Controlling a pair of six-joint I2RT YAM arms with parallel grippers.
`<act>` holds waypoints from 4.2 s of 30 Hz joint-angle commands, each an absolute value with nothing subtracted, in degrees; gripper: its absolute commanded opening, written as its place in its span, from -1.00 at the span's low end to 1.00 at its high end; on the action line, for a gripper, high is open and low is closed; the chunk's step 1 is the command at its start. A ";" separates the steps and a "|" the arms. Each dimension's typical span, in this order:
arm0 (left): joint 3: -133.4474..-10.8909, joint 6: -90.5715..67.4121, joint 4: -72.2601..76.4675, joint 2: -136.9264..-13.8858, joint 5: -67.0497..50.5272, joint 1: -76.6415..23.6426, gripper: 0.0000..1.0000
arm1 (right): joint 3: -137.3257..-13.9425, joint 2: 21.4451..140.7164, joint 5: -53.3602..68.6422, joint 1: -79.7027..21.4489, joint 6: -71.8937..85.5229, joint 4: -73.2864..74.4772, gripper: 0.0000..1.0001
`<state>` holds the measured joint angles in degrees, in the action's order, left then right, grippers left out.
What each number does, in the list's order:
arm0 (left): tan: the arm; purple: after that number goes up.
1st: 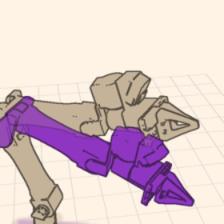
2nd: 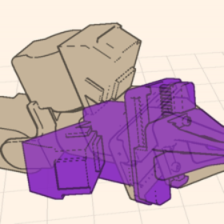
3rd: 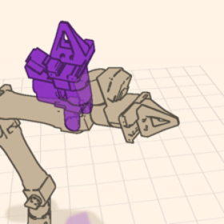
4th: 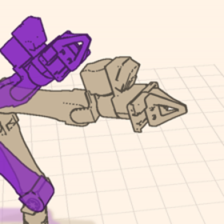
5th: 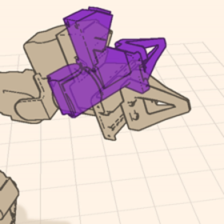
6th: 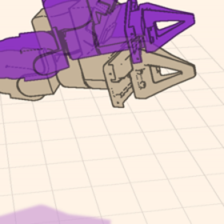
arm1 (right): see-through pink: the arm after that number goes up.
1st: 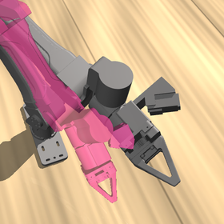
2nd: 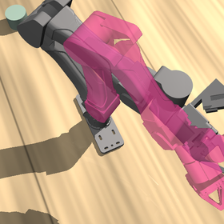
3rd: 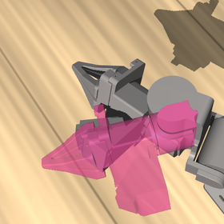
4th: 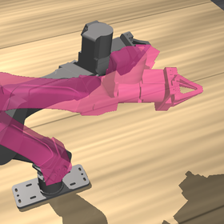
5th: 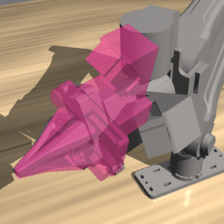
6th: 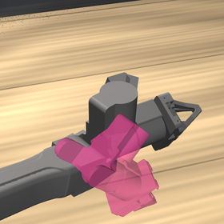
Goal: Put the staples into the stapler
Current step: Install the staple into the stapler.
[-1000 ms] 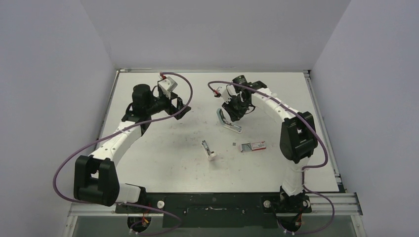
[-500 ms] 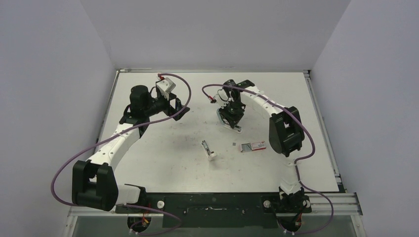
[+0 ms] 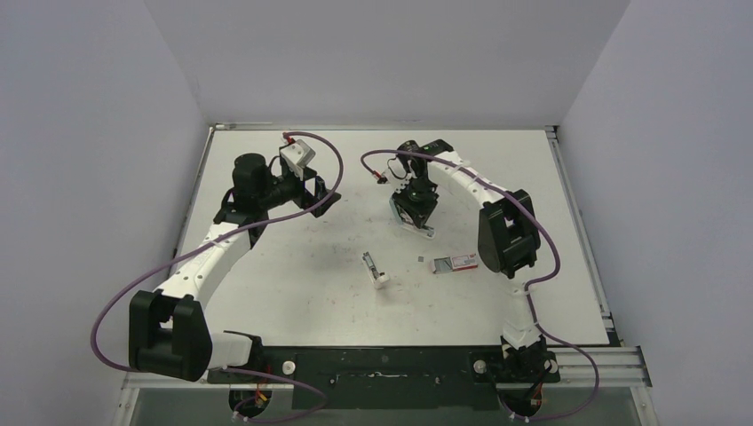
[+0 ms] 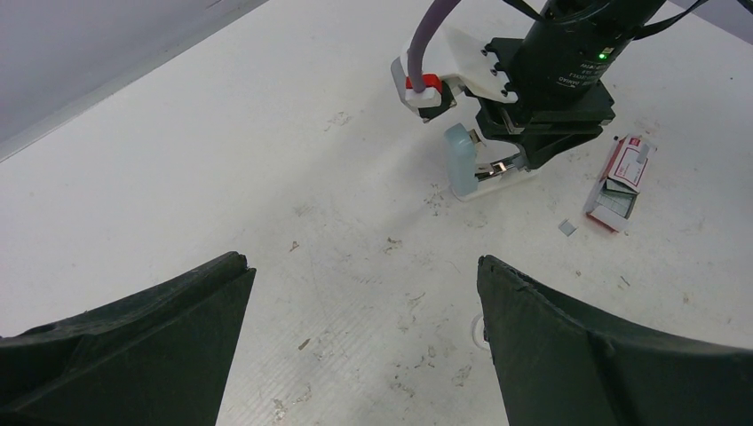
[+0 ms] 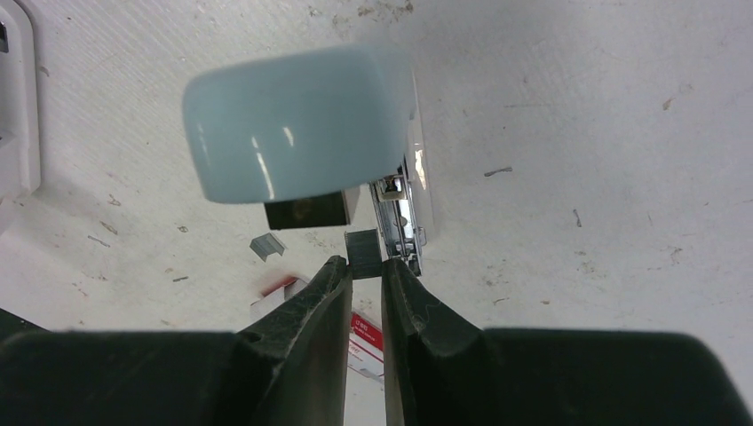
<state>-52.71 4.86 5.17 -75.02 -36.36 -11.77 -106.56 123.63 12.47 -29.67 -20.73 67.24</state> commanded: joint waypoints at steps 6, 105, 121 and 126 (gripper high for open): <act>-53.75 4.13 6.00 -72.84 -36.87 -11.33 0.96 | -109.70 124.76 8.84 -30.04 -21.87 69.21 -0.89; -52.20 6.14 5.77 -71.81 -35.03 -10.81 0.95 | -101.60 116.72 7.79 -30.83 -16.99 63.05 -0.89; -52.40 6.35 5.63 -71.98 -34.80 -10.78 0.95 | -101.39 119.55 8.48 -31.37 -16.22 62.31 -0.89; -52.30 6.42 5.52 -71.81 -34.87 -10.72 0.95 | -101.97 120.51 8.25 -31.35 -16.39 62.07 -0.89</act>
